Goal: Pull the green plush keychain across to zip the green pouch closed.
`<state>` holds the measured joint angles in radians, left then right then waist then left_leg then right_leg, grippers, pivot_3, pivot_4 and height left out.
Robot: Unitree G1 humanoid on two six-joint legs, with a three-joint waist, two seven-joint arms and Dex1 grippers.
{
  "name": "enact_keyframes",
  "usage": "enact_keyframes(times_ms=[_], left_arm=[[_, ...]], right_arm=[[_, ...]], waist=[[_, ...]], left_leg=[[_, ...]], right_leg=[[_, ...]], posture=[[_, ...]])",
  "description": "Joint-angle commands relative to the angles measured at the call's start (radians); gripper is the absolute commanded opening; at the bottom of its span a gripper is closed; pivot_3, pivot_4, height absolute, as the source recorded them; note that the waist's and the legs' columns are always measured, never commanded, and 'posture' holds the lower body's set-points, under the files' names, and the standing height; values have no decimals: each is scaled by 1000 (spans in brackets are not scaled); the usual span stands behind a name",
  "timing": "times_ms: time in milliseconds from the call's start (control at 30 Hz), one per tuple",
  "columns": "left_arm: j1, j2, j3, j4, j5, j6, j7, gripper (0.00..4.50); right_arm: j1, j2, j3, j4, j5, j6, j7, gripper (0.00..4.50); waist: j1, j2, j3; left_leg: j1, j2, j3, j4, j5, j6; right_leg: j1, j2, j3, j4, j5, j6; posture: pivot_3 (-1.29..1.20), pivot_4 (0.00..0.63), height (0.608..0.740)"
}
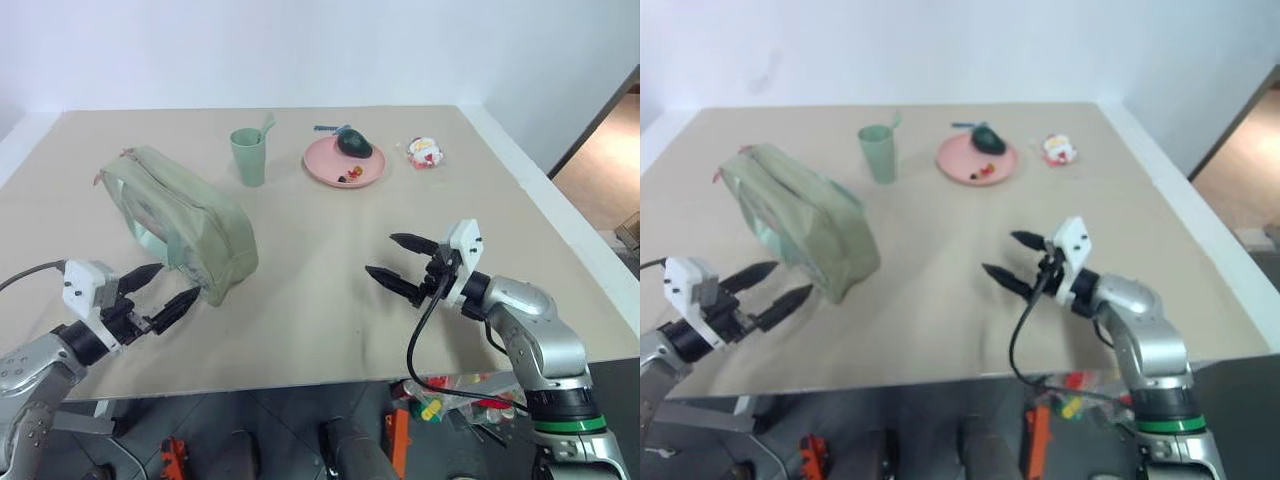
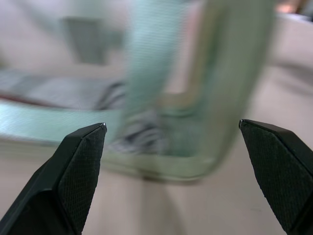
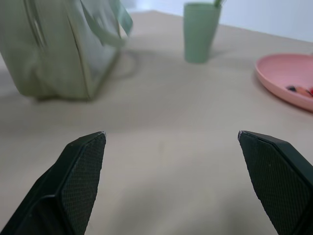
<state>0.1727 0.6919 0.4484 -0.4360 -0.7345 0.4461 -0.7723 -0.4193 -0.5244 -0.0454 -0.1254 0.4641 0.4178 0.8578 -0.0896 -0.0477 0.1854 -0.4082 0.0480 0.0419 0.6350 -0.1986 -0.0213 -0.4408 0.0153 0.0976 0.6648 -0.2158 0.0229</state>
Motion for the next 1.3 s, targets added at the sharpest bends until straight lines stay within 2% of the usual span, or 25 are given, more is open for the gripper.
enact_keyframes(times_ms=[33,167,267,533,567,600,700,933,967,1067,1133,1200,1300], left_arm=[[13,73,94,-78,-120,62,-70,4500],[17,132,135,-103,-184,114,-97,4500],[-4,132,127,-119,-194,121,-72,4500],[-22,105,103,-160,-183,115,-13,4500],[-20,103,101,-164,-178,112,-9,4500],[-20,100,99,-166,-175,110,-4,4500],[-23,96,96,-171,-172,110,6,4500],[-28,93,80,-162,-154,100,13,4500],[-32,92,76,-161,-152,100,14,4500],[-42,91,66,-158,-147,98,15,4500],[-42,87,54,-162,-144,99,12,4500],[-41,82,43,-166,-141,100,9,4500],[-43,73,34,-166,-142,97,6,4500]], right_arm=[[-158,64,56,-63,65,114,-28,4480],[-335,225,156,-6,66,206,-86,4480],[-409,338,220,100,1,158,-116,4480],[-493,447,249,356,-89,54,-118,4480],[-499,452,248,375,-95,45,-113,3967],[-505,456,247,390,-97,40,-106,3793],[-517,466,240,411,-90,42,-84,2616],[-514,484,237,375,-67,73,-50,212],[-513,486,238,366,-66,74,-48,52],[-508,484,237,340,-62,66,-34,52],[-495,444,235,292,-61,55,5,52],[-484,382,213,242,-42,67,52,52],[-461,227,167,211,-33,41,159,52]], waist=[[-4,0,0],[-11,0,0],[-12,0,0],[-8,-1,-1],[-8,-1,-1],[-8,-1,-1],[-8,-1,-1],[-8,-1,-1],[-8,-1,-1],[-8,-1,-1],[-7,-1,0],[-2,-1,0],[14,-1,0]], left_leg=[[1,0,-1,0,0,0],[1,4,-3,0,0,0],[-1,5,-4,-1,0,0],[-8,2,-7,-1,-2,-4],[-8,1,-7,-1,-2,-4],[-8,1,-8,-1,-2,-4],[-8,2,-11,-1,-2,-4],[-8,5,-15,-1,-2,-4],[-8,5,-15,-1,-2,-4],[-8,5,-15,-1,-2,-4],[-9,5,-15,-1,-2,-4],[-10,5,-16,-1,-2,-4],[-11,2,-16,-1,-2,-4]], right_leg=[[1,1,0,0,0,0],[0,5,-1,1,0,-2],[0,6,-3,1,-1,-5],[-3,0,-9,0,-3,0],[-3,0,-10,0,-3,1],[-3,0,-10,0,-3,1],[-3,0,-13,0,-3,0],[-3,5,-16,1,-2,-4],[-3,5,-16,1,-2,-4],[-3,5,-17,1,-2,-4],[-3,5,-17,1,-3,-4],[-3,4,-18,1,-3,-3],[-3,2,-18,1,-4,-2]], posture=[[0,150,740],[0,150,740],[0,150,740],[0,150,740],[0,150,740],[0,150,740],[0,150,740],[0,150,740],[0,150,740],[0,150,740],[0,150,740],[0,150,740],[0,150,740]])
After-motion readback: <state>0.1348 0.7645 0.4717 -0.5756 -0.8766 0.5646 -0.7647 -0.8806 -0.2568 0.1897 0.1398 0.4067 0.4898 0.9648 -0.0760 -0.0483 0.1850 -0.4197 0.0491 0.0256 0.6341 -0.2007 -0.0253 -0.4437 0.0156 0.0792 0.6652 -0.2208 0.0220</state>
